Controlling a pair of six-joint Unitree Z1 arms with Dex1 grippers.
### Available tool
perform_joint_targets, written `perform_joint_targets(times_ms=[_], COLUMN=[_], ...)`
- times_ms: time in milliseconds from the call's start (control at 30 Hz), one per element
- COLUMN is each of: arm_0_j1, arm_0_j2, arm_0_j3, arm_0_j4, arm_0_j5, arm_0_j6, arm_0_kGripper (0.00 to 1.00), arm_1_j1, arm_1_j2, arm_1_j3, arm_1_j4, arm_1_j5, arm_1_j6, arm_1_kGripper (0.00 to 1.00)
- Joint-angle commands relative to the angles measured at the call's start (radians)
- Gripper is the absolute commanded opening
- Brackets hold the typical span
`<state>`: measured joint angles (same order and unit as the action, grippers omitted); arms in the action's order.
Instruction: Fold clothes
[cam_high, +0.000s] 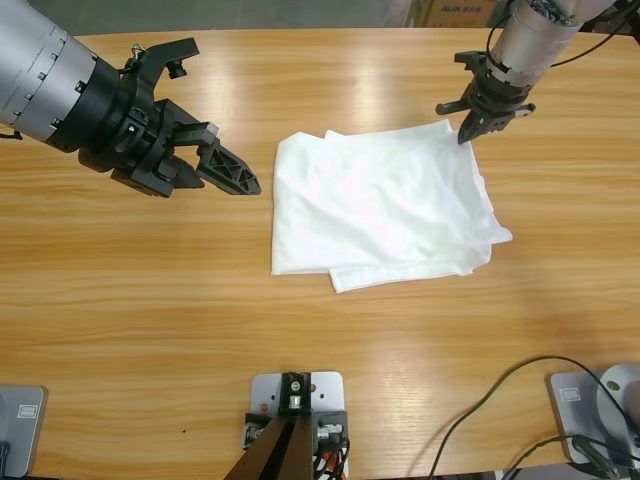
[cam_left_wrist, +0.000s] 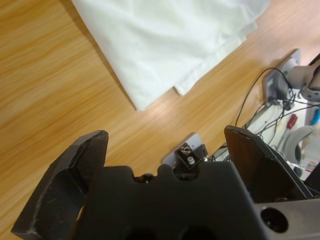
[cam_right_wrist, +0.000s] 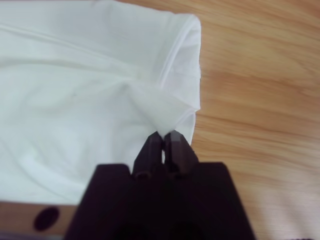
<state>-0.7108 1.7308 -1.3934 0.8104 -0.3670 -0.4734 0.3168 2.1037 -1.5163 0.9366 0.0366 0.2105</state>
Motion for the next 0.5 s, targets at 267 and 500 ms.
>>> perform_joint_targets(times_ms=[267,500], arm_0_j1=[0.013,0.022], arm_0_j2=[0.027,0.038], arm_0_j3=[0.012,0.017], arm_0_j4=[0.009,0.009], arm_0_j5=[-0.01,-0.01], arm_0_j6=[0.004,0.003], arm_0_kGripper=[0.904,0.908], arm_1_j1=[-0.027,-0.03], arm_1_j2=[0.008,0.007], arm_1_j3=[0.033,0.025], arm_1_j4=[0.004,0.008], arm_1_j5=[-0.106,-0.096], arm_1_j6=[0.093,0.111], arm_1_kGripper=[0.0,0.0])
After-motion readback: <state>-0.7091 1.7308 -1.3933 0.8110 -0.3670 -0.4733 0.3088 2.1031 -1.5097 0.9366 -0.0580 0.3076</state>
